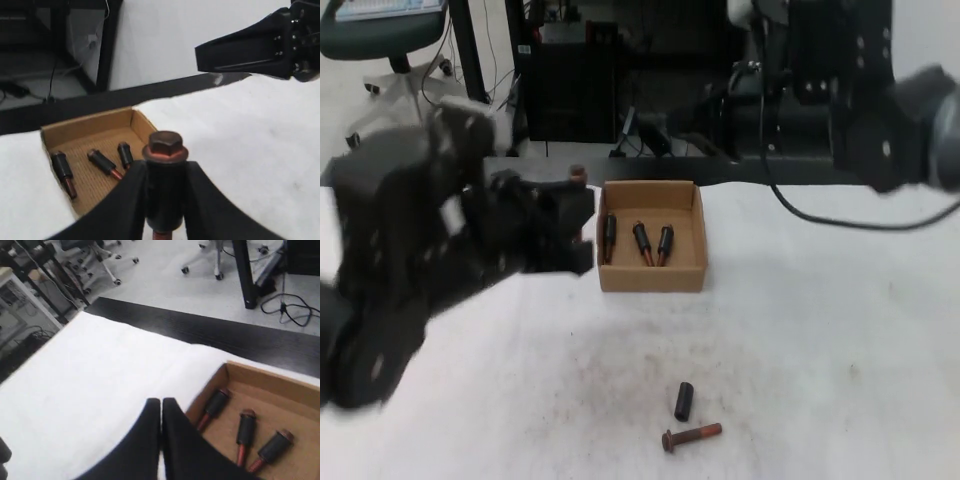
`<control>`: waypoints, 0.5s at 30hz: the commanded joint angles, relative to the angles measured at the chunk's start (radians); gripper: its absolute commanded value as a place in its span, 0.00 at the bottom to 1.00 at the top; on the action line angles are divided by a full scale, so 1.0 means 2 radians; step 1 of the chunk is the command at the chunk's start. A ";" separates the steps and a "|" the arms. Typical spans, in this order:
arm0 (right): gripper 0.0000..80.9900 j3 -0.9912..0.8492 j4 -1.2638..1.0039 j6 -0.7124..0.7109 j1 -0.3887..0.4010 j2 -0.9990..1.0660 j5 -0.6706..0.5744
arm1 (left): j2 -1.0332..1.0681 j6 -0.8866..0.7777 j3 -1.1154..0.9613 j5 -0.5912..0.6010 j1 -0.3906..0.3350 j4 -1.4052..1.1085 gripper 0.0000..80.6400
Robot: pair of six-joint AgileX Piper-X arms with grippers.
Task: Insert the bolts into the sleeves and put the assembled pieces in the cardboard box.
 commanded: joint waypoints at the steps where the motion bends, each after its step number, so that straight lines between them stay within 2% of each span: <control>1: 0.01 -0.022 0.046 -0.013 -0.002 0.000 0.009 | 0.031 0.002 -0.050 0.021 0.000 0.048 0.00; 4: 0.01 -0.023 0.051 -0.013 -0.003 -0.001 0.021 | 0.108 0.002 -0.160 0.053 0.000 0.155 0.00; 7: 0.01 -0.023 0.088 -0.023 -0.010 -0.001 0.062 | 0.179 0.002 -0.260 0.055 0.000 0.247 0.00; 15: 0.01 -0.023 0.206 -0.034 -0.060 -0.003 0.073 | 0.336 0.004 -0.470 0.041 0.000 0.362 0.00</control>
